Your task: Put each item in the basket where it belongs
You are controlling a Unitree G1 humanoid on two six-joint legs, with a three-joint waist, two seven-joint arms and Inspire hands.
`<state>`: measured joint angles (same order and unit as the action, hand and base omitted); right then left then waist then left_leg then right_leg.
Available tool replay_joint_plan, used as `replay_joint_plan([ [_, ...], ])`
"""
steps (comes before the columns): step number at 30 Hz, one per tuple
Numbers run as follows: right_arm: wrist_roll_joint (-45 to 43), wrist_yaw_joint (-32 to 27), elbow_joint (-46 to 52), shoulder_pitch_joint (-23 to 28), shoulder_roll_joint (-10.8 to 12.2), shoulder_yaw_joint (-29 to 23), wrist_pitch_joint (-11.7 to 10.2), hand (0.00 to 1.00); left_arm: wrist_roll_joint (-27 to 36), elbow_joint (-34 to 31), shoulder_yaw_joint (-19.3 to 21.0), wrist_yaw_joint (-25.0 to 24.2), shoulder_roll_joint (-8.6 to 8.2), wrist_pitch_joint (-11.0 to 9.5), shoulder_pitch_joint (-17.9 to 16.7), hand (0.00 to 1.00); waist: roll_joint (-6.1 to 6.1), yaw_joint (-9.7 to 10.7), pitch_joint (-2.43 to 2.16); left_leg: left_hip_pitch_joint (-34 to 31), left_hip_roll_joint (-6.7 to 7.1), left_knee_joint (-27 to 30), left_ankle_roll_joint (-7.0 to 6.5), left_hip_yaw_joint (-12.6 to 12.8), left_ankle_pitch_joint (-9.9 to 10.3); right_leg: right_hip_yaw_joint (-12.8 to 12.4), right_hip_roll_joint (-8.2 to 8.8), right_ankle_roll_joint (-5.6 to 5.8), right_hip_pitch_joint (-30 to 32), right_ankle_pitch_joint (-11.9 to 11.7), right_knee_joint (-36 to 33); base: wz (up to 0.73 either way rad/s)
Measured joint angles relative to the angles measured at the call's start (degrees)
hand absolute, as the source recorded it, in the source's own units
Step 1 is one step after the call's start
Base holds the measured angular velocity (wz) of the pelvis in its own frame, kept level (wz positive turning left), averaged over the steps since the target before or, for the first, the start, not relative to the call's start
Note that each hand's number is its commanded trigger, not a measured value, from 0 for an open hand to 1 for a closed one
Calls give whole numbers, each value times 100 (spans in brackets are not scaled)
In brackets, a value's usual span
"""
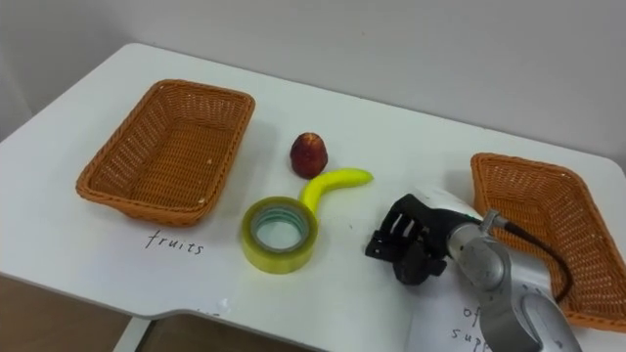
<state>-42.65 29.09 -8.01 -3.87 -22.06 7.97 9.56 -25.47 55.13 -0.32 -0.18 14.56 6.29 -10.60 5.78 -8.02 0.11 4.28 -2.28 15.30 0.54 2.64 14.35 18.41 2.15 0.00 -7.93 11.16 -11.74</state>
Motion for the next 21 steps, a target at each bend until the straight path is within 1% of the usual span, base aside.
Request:
replay_joint_plan([
  [11, 89, 5, 5, 11, -1, -11, 0, 100, 15, 0, -9, 0, 0, 0, -2, 0, 5, 3, 3, -3, 2, -1, 0, -20, 0, -11, -1, 0, 5, 0, 2, 0],
  [17, 347, -83, -1, 59, -20, -18, -23, 100, 43, 0, -59, 1, -1, -1, -13, 0, 25, -4, 0, 45, -2, -47, 2, 72, -3, -105, -5, 0, 14, 0, 0, -5],
  [21, 426, -92, 30, 67, -35, -20, -34, 100, 30, 0, -57, 1, 1, -9, -18, 0, 44, 15, -2, 42, -4, -67, 2, 107, -3, -117, -5, 0, 39, 0, 1, -4],
])
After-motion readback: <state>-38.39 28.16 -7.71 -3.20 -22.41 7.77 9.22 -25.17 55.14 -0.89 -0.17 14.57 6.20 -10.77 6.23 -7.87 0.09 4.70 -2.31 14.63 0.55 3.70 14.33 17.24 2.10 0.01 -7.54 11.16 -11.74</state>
